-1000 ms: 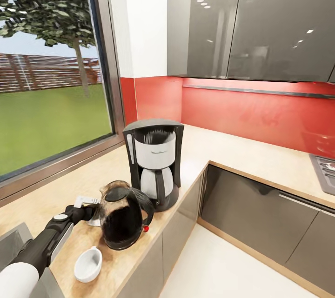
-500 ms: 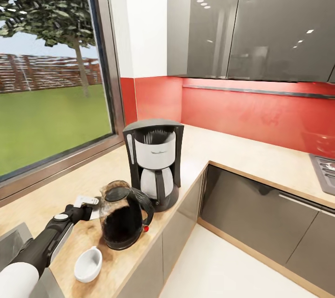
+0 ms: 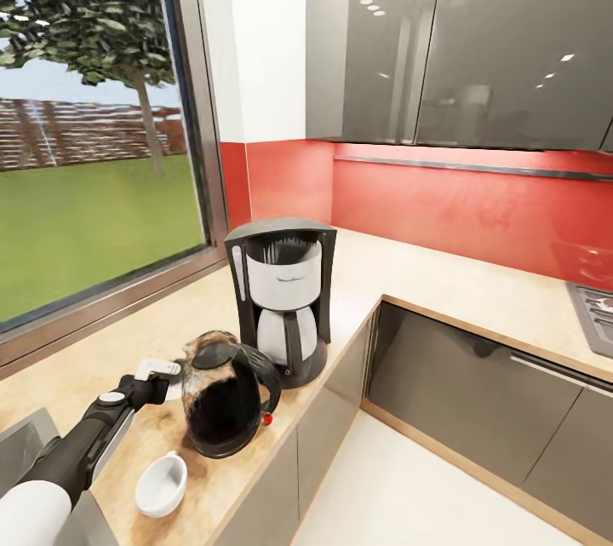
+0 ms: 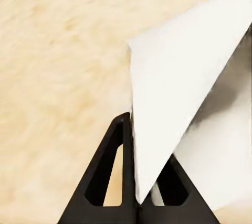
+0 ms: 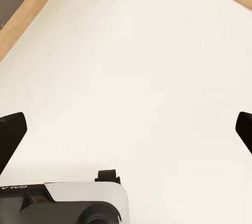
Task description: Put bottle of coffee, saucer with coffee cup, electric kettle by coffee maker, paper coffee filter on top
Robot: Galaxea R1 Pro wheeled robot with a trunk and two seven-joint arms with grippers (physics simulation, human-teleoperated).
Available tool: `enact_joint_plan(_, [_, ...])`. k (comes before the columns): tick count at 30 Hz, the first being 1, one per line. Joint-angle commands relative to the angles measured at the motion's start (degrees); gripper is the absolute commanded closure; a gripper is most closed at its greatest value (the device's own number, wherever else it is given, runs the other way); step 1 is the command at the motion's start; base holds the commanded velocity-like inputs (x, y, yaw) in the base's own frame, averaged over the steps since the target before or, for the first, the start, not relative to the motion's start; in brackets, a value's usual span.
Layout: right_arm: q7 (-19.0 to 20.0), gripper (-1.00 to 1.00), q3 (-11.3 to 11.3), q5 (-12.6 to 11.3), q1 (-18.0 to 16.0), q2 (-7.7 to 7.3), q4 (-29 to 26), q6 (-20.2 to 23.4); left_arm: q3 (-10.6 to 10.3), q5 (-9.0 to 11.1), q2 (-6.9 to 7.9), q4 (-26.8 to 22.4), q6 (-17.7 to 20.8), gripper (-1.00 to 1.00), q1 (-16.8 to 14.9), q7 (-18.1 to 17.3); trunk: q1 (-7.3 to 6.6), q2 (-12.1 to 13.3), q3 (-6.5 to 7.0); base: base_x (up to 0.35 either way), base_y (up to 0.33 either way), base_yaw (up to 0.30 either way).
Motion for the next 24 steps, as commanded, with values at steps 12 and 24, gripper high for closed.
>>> enact_joint_plan(12, [-0.02, -1.00, -0.07, 0.04, -0.02, 0.02, -0.03, -0.12, -0.10, -0.27, 0.07, -0.12, 0.30, 1.00, -0.02, -0.12, 0.04, -0.09, -0.13, 0.000, 0.000, 0.000])
enact_joint_plan(24, [-0.02, -1.00, -0.16, -0.04, -0.02, 0.08, -0.12, -0.12, -0.09, -0.35, 0.07, -0.18, 0.30, 1.00, -0.02, -0.12, 0.04, -0.09, -0.13, 0.000, 0.000, 0.000])
